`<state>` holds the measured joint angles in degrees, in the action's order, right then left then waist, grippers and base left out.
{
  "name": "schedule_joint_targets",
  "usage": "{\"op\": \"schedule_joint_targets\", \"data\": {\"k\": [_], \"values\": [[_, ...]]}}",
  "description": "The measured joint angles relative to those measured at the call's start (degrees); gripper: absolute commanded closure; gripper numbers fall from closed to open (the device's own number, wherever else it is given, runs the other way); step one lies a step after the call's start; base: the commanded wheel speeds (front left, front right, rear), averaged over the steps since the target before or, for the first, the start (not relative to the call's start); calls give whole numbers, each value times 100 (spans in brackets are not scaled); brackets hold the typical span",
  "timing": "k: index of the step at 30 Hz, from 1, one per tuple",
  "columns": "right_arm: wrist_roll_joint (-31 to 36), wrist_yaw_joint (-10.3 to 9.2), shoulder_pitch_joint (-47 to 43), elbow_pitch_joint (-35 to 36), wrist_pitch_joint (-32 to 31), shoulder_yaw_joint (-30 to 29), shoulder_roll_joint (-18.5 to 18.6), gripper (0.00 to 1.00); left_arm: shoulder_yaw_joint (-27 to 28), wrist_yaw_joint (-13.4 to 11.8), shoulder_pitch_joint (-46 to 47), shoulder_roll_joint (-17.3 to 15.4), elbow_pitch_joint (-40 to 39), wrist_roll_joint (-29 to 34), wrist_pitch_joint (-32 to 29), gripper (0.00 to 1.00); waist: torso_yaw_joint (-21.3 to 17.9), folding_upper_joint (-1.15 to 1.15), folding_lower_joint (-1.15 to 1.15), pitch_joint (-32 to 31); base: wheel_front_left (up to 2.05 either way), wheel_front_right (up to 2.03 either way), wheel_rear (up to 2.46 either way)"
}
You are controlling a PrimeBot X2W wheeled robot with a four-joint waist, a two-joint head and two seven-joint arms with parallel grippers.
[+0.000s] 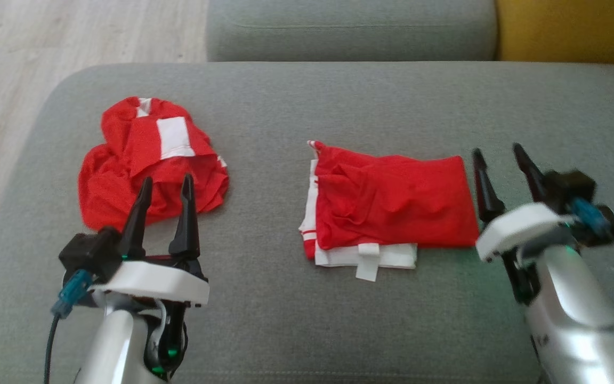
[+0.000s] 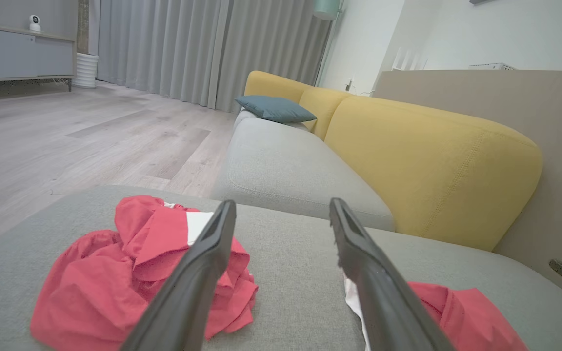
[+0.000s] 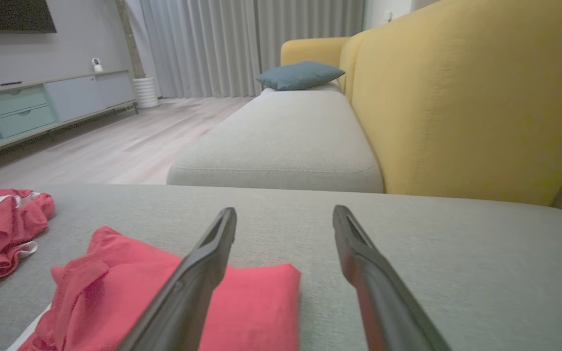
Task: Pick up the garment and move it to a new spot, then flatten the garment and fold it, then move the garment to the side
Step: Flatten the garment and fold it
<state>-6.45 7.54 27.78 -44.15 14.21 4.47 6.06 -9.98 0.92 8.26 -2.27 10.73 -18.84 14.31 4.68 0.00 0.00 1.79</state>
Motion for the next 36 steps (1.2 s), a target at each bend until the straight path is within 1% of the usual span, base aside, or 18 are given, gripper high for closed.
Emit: {"op": "schedule_joint_targets", "data": {"k": [5, 9, 12, 13, 20, 24, 27, 30, 36], "values": [[446, 0, -793, 915, 1, -631, -198, 0, 14, -25, -104, 1, -80, 1, 0, 0, -172, 0, 0, -2, 0, 0, 0], [595, 0, -1245, 1265, 1, -768, -265, 0, -5, -14, -306, 1, -82, 2, 0, 0, -281, 0, 0, 5, 0, 0, 0], [544, 0, -1340, 1424, -2, -789, -279, 0, -7, -9, -343, -1, -83, 2, 0, 0, -297, 0, 0, 41, 0, 0, 0], [504, 0, -1335, 1488, -11, -772, -286, 100, -14, -5, -338, 0, -85, 2, 0, 0, -287, 0, 0, 58, 0, 0, 0], [504, 0, -1297, 1741, -252, -602, -302, 100, -140, 16, -291, -2, -77, 1, 0, 0, -84, 0, 0, 199, 0, 0, 0], [520, 0, -1140, 1702, -486, -387, -302, 100, -316, 16, -144, 1, -35, -32, 0, 0, 185, 0, 0, 344, 0, 0, 0], [516, 0, -887, 1499, -704, -185, -309, 100, -433, 15, -69, 0, 7, -57, 0, 0, 433, 0, 0, 459, 0, 0, 0], [512, 0, -650, 1215, -862, -114, -307, 100, -463, 10, -69, -1, 32, -133, 0, 0, 690, 0, 0, 580, 0, 0, 0], [528, 0, -336, 409, -1226, 75, -287, 100, -598, 4, -7, 0, 45, -259, 0, 0, 1193, 0, 0, 800, 0, 0, 0]]}}
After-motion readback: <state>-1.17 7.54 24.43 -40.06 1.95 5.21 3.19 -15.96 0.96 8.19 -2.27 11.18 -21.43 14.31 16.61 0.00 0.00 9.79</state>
